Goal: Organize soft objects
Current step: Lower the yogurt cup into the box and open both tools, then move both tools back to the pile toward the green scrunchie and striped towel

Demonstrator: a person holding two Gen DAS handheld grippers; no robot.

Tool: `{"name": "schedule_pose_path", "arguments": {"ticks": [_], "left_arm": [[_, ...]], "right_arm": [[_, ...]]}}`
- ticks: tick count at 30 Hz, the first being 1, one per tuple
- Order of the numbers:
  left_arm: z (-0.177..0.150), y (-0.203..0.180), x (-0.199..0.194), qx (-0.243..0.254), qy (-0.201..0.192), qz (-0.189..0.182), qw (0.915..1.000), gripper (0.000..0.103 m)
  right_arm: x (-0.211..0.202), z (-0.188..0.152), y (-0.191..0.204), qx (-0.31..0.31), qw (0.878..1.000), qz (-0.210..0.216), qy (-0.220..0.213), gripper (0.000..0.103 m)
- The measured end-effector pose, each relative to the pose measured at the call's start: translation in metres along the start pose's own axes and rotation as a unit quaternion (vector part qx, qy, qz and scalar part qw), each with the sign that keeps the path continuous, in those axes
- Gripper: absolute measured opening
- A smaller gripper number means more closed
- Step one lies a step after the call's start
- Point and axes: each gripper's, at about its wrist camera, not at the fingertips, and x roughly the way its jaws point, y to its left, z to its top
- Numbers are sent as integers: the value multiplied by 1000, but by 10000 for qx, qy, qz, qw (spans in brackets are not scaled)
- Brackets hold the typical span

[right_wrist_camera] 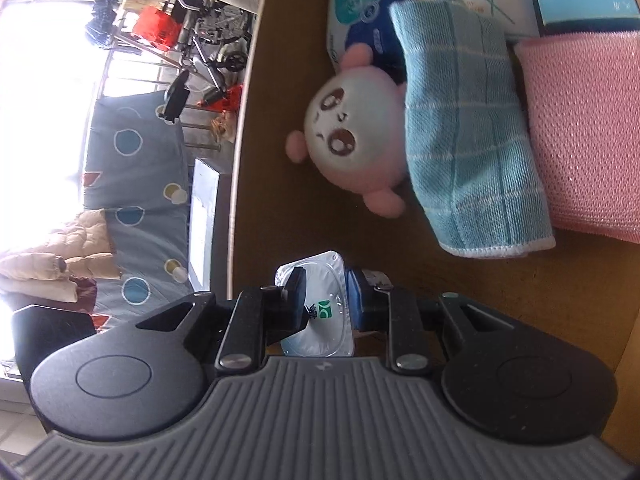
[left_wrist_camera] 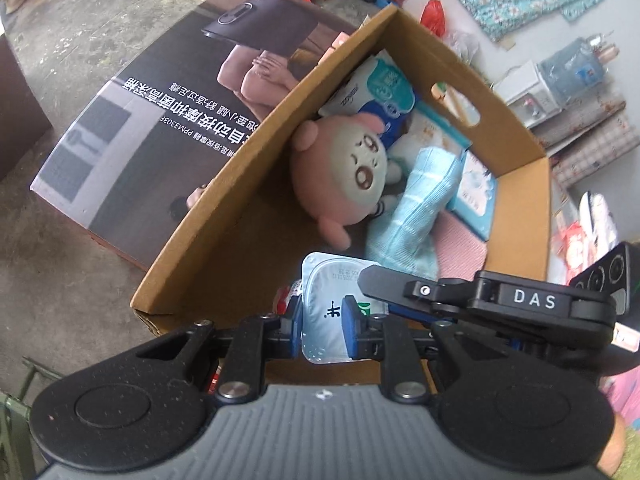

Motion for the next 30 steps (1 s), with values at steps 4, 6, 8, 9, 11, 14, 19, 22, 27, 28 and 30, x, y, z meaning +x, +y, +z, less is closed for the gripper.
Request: {"name": "schedule_pose_path", "arguments": {"ticks": [4, 6, 8, 9, 11, 14, 19, 22, 27, 28, 30], "left_arm": [[-3, -3, 5, 162, 33, 161, 9997, 32], [-4, -4, 6, 169, 51, 99, 9998, 32], [-5, -7, 5, 257, 51, 124, 9996, 32], [-5, -10, 4, 309, 49, 139, 9994, 33], [-7, -13, 2, 379, 23, 168, 9991, 35], [-7, -18, -2, 385, -18, 144, 9992, 37], [-7, -29, -8, 419, -137, 170, 9989, 40], [-6, -37, -12, 432, -211, 181, 9987, 40], [-3, -57, -19, 504, -350, 169, 9980, 42], [-2, -62, -20, 523, -375, 171, 9978, 42], [-2, -73, -22, 585, -418, 169, 9973, 43]], "right_arm": [[11, -4, -5, -63, 9994, -295, 144, 24], [10, -8, -6, -82, 9994, -315, 126, 25], [6, -10, -5, -168, 9991, -385, 108, 25], [4, -11, -5, -196, 9990, -402, 92, 25], [-4, -12, -5, -195, 9991, -372, 38, 25], [-13, -12, -6, -272, 9989, -385, -75, 26], [-34, -8, -7, -343, 9985, -312, -296, 26], [-54, -7, -8, -344, 9980, -89, -522, 26], [-99, -9, -11, -476, 9933, 322, -999, 28], [-111, -10, -14, -466, 9919, 363, -1120, 28], [-137, -14, -22, -412, 9888, 447, -1361, 29]]}}
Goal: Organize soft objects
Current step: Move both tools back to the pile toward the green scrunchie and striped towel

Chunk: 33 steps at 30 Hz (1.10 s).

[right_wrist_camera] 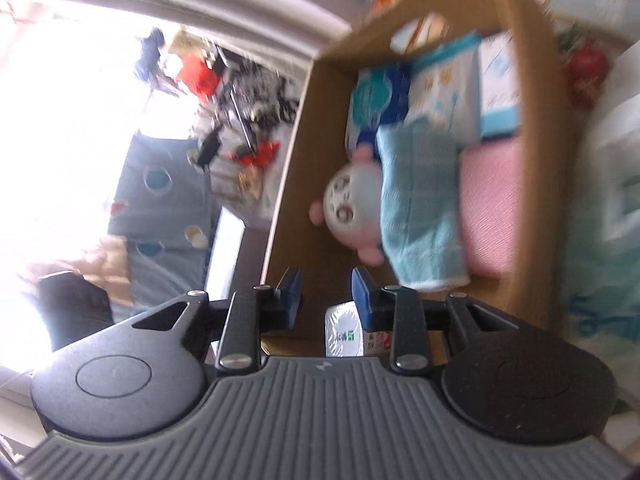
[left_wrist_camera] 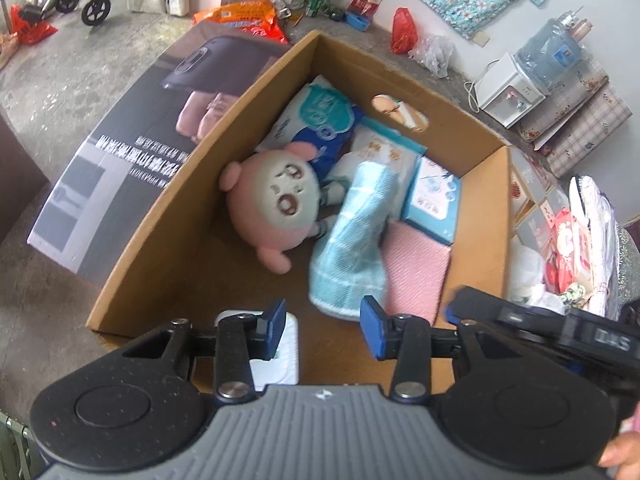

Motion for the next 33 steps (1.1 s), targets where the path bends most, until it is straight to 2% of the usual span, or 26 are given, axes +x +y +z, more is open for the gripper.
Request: {"name": "schedule_pose_path", "arguments": {"ticks": [5, 9, 10, 12, 17, 21, 25, 33], "left_arm": [[2, -38, -1, 215, -74, -34, 9997, 49], [-1, -81, 4, 458, -45, -214, 9987, 51], [-3, -94, 6, 531, -35, -273, 9982, 52], [-6, -122, 10, 686, -18, -411, 9968, 55], [-14, -203, 31, 1223, 109, -823, 9890, 57], [-24, -275, 51, 1824, 172, -1067, 9773, 60], [-33, -337, 78, 2262, 250, -1108, 9674, 60], [-38, -418, 144, 2836, 332, -658, 9561, 60]], "right_arm": [[-78, 1, -30, 221, 9978, -152, -602, 31], [-134, -3, -59, 473, 9935, -392, -961, 34], [-147, -4, -66, 533, 9921, -463, -1037, 35], [-171, -9, -82, 674, 9887, -600, -1200, 42], [-225, -15, -125, 1026, 9775, -899, -1611, 49], [-267, -12, -164, 1346, 9642, -1135, -1982, 53], [-292, 6, -207, 1726, 9468, -1646, -2161, 54], [-294, 44, -294, 2794, 9096, -1825, -2473, 57]]}}
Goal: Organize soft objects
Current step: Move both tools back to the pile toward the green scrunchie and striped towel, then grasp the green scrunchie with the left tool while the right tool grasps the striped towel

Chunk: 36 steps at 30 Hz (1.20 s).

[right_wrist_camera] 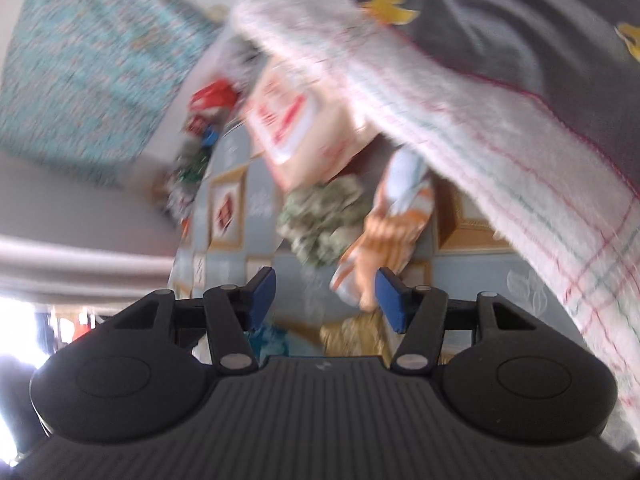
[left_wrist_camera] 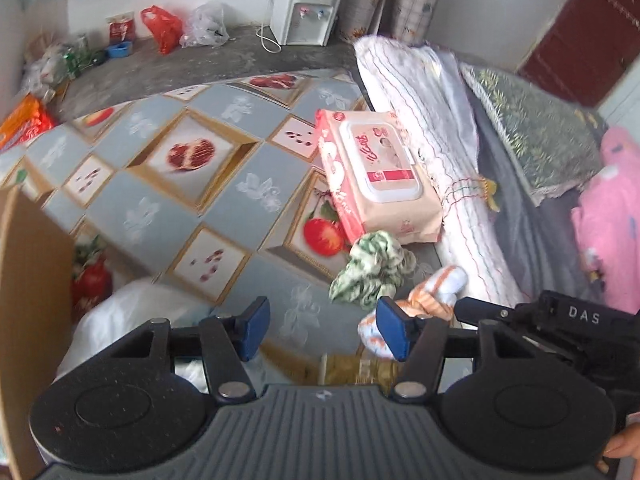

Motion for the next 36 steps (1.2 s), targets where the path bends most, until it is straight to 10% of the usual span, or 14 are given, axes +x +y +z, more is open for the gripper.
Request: {"name": "schedule_pose_path", "arguments": {"ticks": [17, 21, 25, 36], "left_arm": [[45, -26, 110, -572, 734, -238, 9954, 65], [46, -31, 122, -489, 831, -315, 9948, 57], [46, -36, 125, -424, 864, -417, 9945, 27], [42, -31, 61, -427, 444, -926, 9938, 18]], "right_arm": [[80, 30, -35, 1009, 9943, -279, 180, 51], [87, 29, -40, 1153, 9930, -215, 120, 36], [91, 27, -37, 1100, 9938, -170, 45, 34], [39, 14, -6, 633, 9976, 228, -186, 32]]}}
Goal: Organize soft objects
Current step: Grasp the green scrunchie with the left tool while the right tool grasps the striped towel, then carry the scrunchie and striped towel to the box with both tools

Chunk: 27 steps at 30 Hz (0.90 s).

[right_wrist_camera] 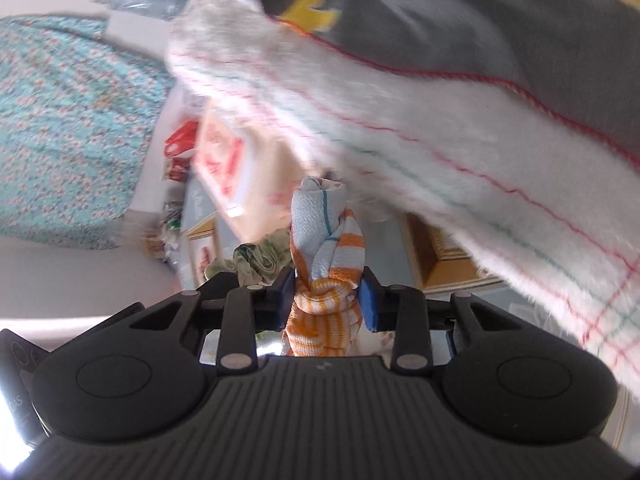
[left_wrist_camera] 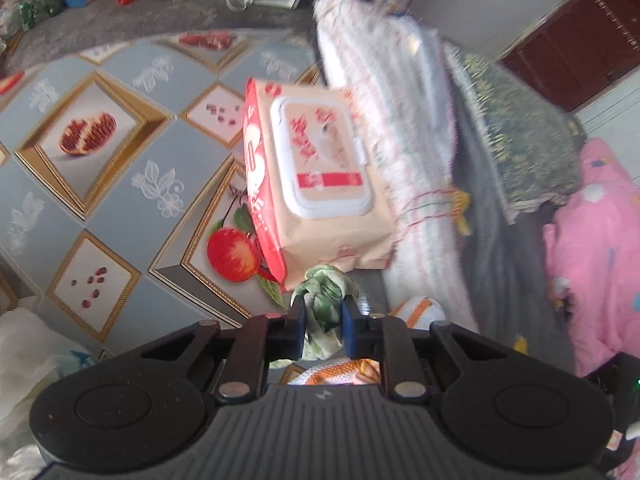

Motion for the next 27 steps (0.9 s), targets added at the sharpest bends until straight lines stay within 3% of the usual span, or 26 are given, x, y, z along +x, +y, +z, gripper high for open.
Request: {"name": "schedule_pose_path", "arguments": {"ticks": [7, 11, 16, 20, 27], "left_arm": [[-15, 9, -91, 5, -547, -375, 9978, 18], [-34, 33, -151, -152, -768, -424, 9960, 18], [-65, 79, -229, -412, -1105, -165, 9929, 19], [-95, 127, -284, -727, -1311, 153, 9886, 19], [-152, 221, -334, -1462, -1433, 635, 9768, 19]], "right_arm": [[-51, -39, 55, -710, 9967, 386, 0, 32], [-79, -81, 86, -1030, 9924, 657, 176, 32], [-89, -157, 130, -1266, 9843, 1015, 699, 32], [-75, -221, 167, -1574, 9728, 1161, 1245, 32], [-33, -315, 214, -2443, 9429, 799, 2118, 32]]}}
